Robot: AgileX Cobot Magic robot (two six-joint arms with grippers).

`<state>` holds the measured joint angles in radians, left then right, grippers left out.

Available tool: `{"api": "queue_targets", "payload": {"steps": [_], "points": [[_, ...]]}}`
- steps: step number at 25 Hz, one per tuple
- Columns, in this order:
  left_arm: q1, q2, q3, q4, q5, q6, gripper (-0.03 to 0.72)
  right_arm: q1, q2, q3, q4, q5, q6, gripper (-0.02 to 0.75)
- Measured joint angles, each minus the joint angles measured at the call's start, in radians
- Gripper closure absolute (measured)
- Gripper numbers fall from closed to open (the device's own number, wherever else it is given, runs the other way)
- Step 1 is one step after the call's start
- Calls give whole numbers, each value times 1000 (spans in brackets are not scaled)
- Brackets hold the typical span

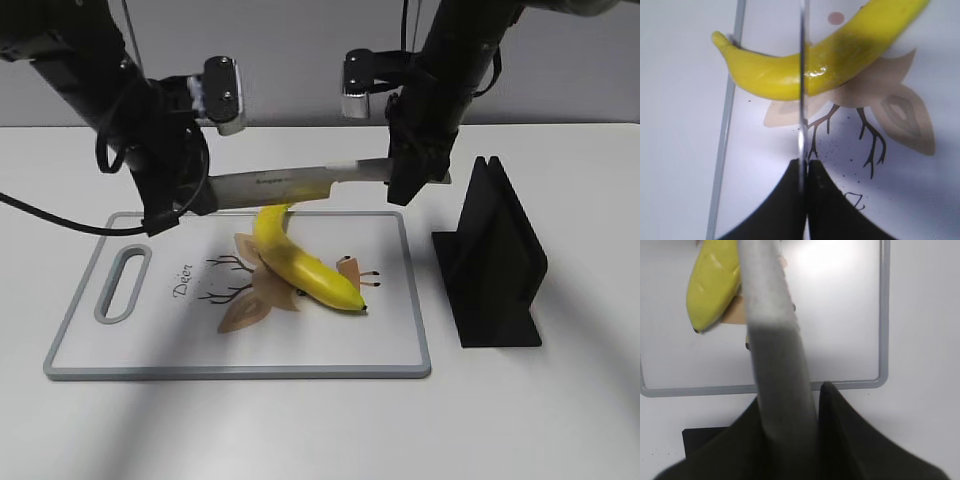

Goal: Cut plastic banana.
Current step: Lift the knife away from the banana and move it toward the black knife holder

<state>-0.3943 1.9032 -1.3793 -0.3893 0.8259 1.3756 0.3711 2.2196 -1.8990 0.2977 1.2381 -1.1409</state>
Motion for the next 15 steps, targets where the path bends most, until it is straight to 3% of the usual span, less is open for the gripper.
{"api": "queue_targets", "payload": {"steps": [8, 10, 15], "points": [[0, -54, 0, 2, -5, -2, 665, 1, -49, -8, 0, 0, 19, 509], [0, -57, 0, 0, -7, -1, 605, 1, -51, -8, 9, 0, 32, 509], [-1, -58, 0, -21, -10, -7, 317, 11, -53, -8, 22, 0, 67, 511]]}}
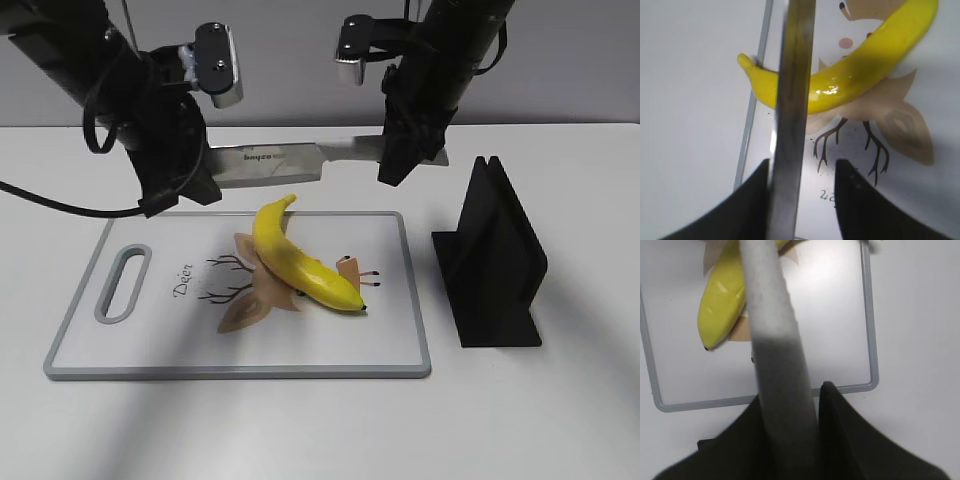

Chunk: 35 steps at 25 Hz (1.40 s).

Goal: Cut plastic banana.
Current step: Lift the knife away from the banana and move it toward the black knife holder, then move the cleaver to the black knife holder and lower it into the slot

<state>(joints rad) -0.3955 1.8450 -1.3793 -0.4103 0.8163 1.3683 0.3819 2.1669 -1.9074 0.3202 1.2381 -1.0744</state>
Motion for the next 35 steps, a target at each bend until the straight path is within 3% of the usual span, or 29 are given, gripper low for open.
{"api": "queue_targets", "payload": {"steps": [4, 7, 16, 25, 35], "points": [[-1, -18, 3, -4, -27, -84, 141, 5, -1, 0, 2, 0, 37, 518], [-1, -55, 3, -9, -57, -111, 105, 5, -16, 2, 9, 0, 46, 521], [46, -180, 1, -28, -136, -291, 98, 3, -81, 41, -8, -10, 137, 561], [146, -249, -84, -23, -129, -582, 98, 3, -171, 47, -22, -10, 335, 561], [177, -327, -84, 201, -7, -858, 125, 3, -314, 152, -26, -10, 522, 561]]}}
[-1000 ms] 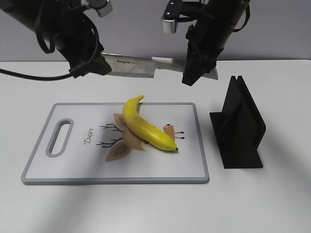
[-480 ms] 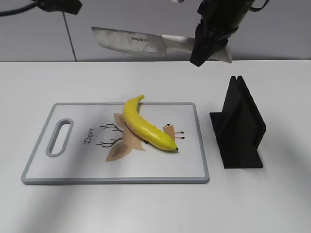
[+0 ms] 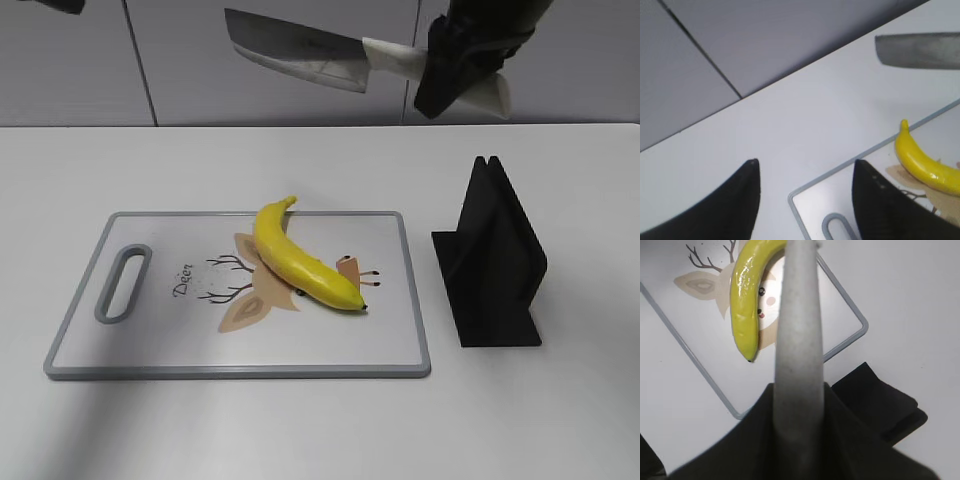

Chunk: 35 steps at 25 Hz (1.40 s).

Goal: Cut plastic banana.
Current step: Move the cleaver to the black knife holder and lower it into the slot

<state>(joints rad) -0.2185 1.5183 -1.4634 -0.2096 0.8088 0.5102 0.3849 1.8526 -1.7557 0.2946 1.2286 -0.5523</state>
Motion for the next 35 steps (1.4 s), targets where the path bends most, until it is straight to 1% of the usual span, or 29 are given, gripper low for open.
{"api": "queue_targets", "payload": {"steps": [2, 4, 7, 9, 12, 18, 21, 27, 30, 35], "points": [[0, -12, 0, 46, 59, -56, 130, 0, -34, 31, -10, 0, 36, 561], [0, -26, 0, 103, 118, -141, 131, 0, -69, 62, -32, 1, 84, 561], [0, -46, 0, 197, 204, -254, 131, 0, -122, 113, -96, 1, 230, 561], [1, -64, 0, 236, 259, -309, 132, 0, -159, 143, -144, 1, 347, 561], [1, -105, 0, 254, 319, -358, 132, 0, -215, 189, -183, -15, 473, 561], [1, -215, 18, 265, 366, -394, 132, 0, -327, 320, -185, -80, 577, 561], [1, -304, 103, 279, 366, -402, 132, 0, -369, 400, -188, -121, 622, 561], [1, -543, 371, 293, 361, -437, 133, 0, -449, 539, -237, -198, 738, 561], [1, -699, 500, 310, 340, -461, 133, 0, -470, 586, -241, -214, 771, 561], [1, -965, 699, 316, 320, -468, 133, 0, -475, 644, -241, -248, 787, 561]]}}
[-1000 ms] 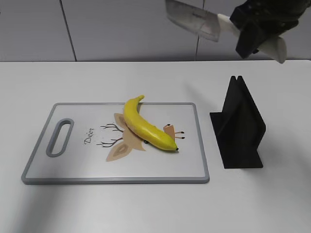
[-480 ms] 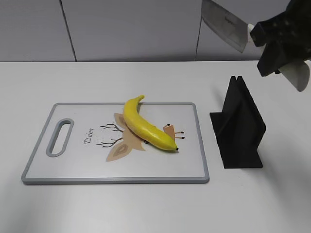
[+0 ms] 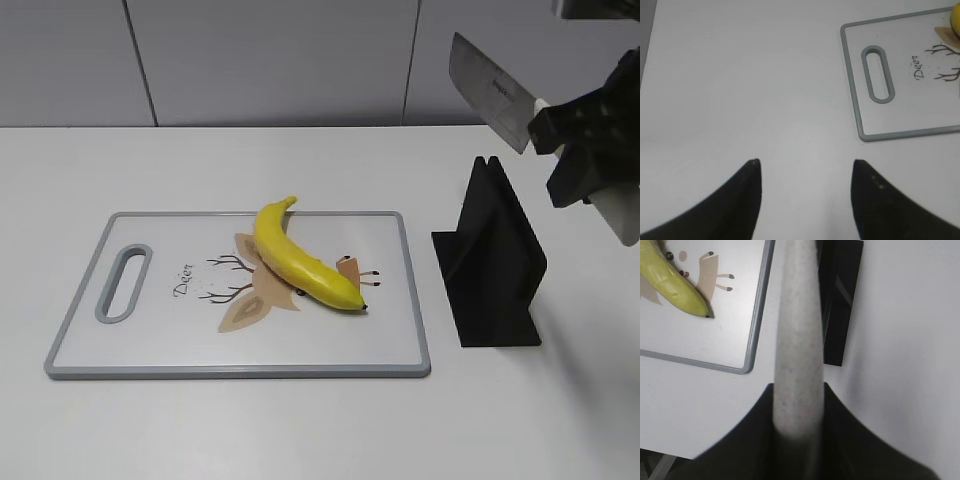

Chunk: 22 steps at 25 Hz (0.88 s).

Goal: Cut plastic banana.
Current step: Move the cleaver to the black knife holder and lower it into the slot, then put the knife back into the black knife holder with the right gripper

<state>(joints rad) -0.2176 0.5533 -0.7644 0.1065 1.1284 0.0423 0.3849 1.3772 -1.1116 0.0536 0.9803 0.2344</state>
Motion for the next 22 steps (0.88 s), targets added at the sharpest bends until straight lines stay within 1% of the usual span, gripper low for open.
{"api": "queue_targets", "payload": {"steps": [4, 13, 15, 19, 22], "points": [[0, -202, 90, 1, 12, -1, 133, 0, 0, 27, -2, -26, 21, 561], [0, -504, 158, -6, 38, -3, 134, 0, -1, 72, -67, -43, 114, 561], [0, -548, 178, -6, 53, -3, 134, 0, -1, 82, -66, -43, 116, 561], [0, -558, 215, -10, 88, -3, 134, 0, -2, 89, -54, -44, 117, 561], [0, -558, 229, -13, 77, -3, 134, 0, -2, 89, -48, -51, 118, 561]]}}
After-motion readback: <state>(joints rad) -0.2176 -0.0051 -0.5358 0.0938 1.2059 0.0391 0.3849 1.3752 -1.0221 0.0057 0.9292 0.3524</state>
